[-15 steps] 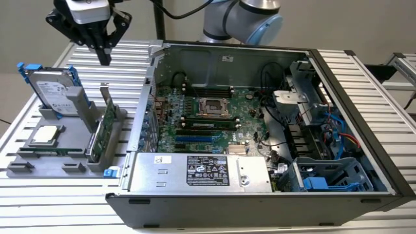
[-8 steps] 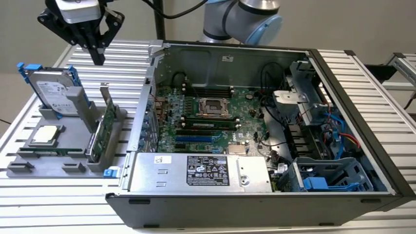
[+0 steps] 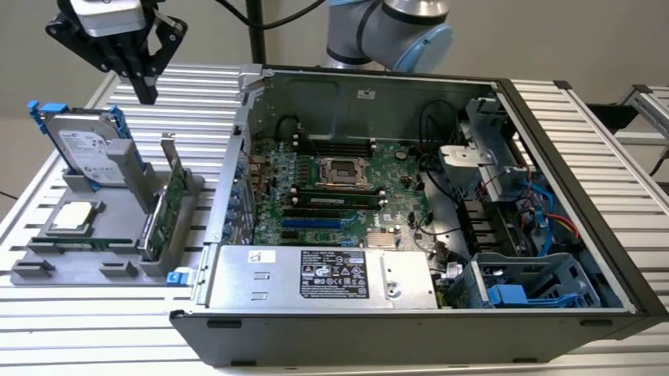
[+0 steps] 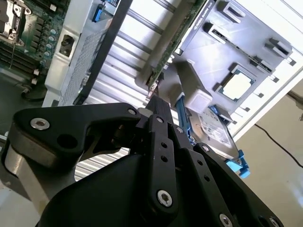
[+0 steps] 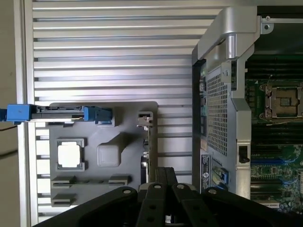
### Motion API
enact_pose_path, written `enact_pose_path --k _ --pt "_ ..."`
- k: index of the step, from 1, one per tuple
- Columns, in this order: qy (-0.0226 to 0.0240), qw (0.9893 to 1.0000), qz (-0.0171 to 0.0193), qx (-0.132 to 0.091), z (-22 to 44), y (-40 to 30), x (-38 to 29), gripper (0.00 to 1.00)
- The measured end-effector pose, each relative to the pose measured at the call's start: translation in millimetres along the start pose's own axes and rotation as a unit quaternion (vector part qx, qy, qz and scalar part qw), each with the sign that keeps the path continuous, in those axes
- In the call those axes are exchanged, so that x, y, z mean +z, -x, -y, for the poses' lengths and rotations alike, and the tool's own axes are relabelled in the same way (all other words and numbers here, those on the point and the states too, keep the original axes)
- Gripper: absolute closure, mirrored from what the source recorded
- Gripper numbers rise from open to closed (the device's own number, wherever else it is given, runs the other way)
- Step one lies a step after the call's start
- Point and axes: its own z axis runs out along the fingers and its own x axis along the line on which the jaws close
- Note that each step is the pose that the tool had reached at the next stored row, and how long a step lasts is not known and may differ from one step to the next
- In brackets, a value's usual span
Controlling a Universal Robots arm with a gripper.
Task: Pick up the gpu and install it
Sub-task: 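Reach for the gpu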
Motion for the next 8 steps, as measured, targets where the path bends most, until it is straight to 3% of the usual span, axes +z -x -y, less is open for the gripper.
enact_pose_path --k 8 --pt "0.0 1.0 0.0 -0.001 0.2 -12.6 -0.2 1.0"
